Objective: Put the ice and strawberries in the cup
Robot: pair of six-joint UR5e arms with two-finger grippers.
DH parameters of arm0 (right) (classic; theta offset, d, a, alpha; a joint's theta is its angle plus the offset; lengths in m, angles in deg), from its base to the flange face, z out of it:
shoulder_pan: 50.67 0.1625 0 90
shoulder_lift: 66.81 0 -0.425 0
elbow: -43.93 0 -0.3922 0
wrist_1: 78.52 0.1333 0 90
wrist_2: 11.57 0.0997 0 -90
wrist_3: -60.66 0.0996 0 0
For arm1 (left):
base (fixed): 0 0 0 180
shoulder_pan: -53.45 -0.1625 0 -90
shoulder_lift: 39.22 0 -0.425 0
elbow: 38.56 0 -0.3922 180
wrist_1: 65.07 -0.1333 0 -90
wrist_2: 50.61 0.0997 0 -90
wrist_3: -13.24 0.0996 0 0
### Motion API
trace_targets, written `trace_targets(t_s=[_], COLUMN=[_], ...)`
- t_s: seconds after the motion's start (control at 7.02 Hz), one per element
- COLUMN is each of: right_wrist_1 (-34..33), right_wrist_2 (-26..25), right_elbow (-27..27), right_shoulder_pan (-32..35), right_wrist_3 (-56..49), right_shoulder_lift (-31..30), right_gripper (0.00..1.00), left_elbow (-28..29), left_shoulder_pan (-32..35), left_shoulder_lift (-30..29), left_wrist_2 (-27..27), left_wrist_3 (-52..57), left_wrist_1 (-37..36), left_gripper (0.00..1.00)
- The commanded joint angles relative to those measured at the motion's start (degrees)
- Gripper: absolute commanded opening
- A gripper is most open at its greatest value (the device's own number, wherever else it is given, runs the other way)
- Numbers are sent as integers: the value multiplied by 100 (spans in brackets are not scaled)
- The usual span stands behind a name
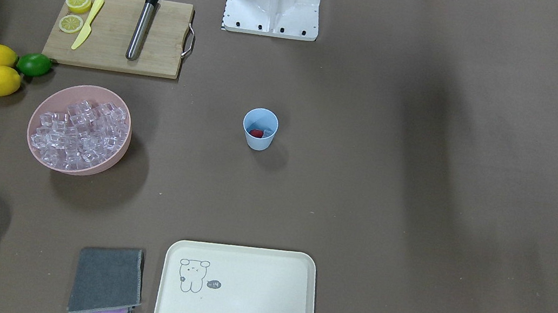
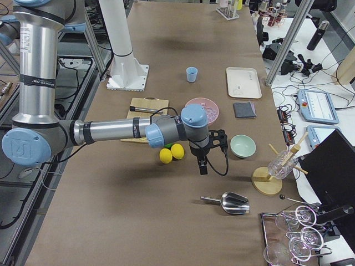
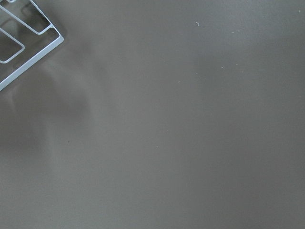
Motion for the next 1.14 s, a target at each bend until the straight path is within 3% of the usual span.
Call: trace_targets(t_s=[0.0, 1.0], right_wrist_1=[-42, 11], right_wrist_2=[-6, -85], right_elbow=[60, 199], right_shoulder_pan=[27, 35], right_wrist_3=[0, -35], right_shoulder_lift=[-45, -45], right_gripper=[100, 100], left_elbow=[0, -17], left_shoulder_pan=[-2, -19], left_shoulder_lift=[-17, 0], left_wrist_2=[59, 86], left_wrist_3=[0, 0], left_wrist_1=[31, 224], left_gripper=[97, 97])
